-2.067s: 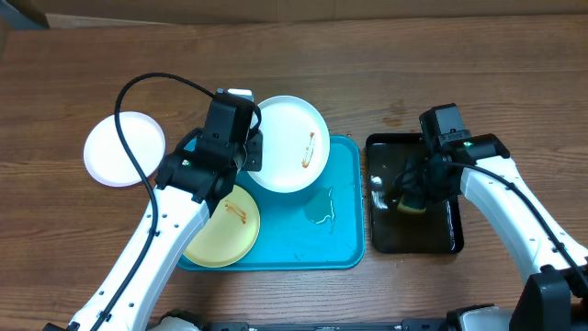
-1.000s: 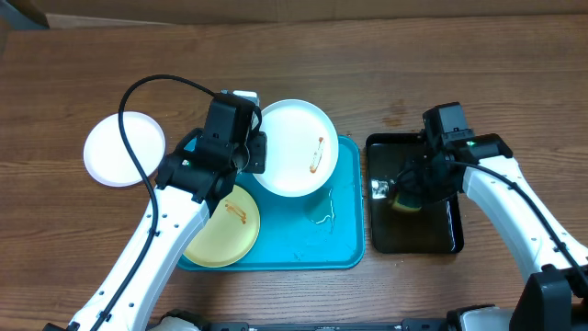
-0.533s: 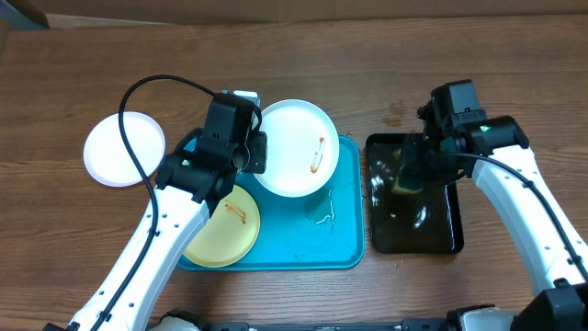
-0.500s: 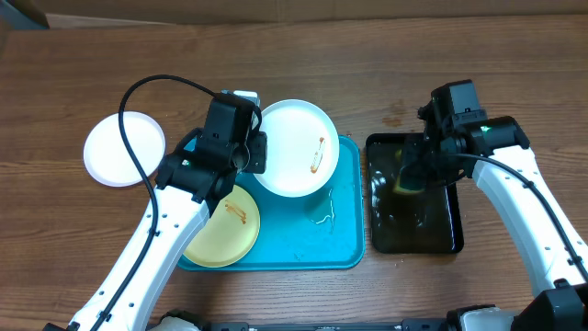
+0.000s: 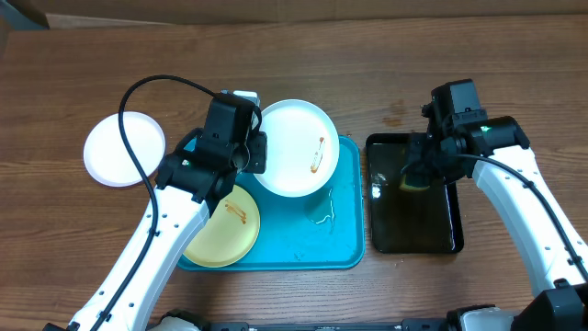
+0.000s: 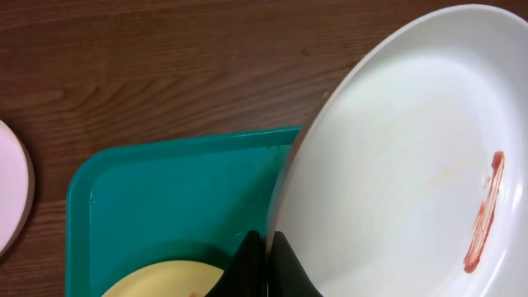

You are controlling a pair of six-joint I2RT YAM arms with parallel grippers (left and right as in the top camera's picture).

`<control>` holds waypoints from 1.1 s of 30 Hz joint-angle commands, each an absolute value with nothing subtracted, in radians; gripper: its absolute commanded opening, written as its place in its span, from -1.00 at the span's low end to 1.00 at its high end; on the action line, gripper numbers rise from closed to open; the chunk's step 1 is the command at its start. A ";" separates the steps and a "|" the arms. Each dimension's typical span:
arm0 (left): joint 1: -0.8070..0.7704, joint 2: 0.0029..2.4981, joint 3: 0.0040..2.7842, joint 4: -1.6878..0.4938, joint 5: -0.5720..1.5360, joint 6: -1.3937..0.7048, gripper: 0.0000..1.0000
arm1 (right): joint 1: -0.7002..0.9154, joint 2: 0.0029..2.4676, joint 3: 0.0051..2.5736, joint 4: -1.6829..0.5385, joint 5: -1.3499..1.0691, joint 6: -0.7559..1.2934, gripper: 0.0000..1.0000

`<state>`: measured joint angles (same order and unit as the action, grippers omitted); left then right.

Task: Clean dirty plates on tray and stack at the side
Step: 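Lift the sponge with the right gripper toward the plate held by left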

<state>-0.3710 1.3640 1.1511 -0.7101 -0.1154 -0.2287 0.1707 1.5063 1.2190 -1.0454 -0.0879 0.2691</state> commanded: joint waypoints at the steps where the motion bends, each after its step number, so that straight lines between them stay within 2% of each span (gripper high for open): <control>1: -0.365 1.369 1.168 -0.706 -0.103 -0.232 -0.92 | 0.168 1.481 1.243 -1.049 -0.007 0.296 -0.93; 5: -0.365 1.369 1.168 -0.706 -0.102 -0.233 -0.92 | 0.168 1.481 1.243 -1.057 0.068 0.314 -0.93; 10: -0.365 1.369 1.168 -0.706 -0.077 -0.232 -0.92 | 0.168 1.481 1.243 -1.057 -0.054 0.303 -0.93; 18: -0.365 1.369 1.168 -0.708 -0.077 -0.232 -0.92 | 0.168 1.481 1.243 -1.102 0.104 0.368 -0.93; 21: -0.365 1.369 1.168 -0.706 -0.077 -0.233 -0.92 | 0.168 1.481 1.243 -1.098 -0.074 0.303 -0.93; 24: -0.365 1.369 1.168 -0.706 -0.077 -0.233 -0.92 | 0.168 1.481 1.245 -1.070 -0.427 0.117 -0.93; 26: -0.365 1.369 1.168 -0.707 -0.077 -0.232 -0.92 | 0.168 1.481 1.252 -1.038 -0.617 0.067 -0.92; 30: -0.365 1.369 1.168 -0.723 -0.049 -0.232 -0.92 | 0.179 1.481 1.258 -0.933 -0.809 0.066 -0.93; 33: -0.365 1.369 1.167 -0.749 -0.013 -0.233 -0.92 | 0.230 1.481 1.258 -0.863 -0.807 0.066 -0.93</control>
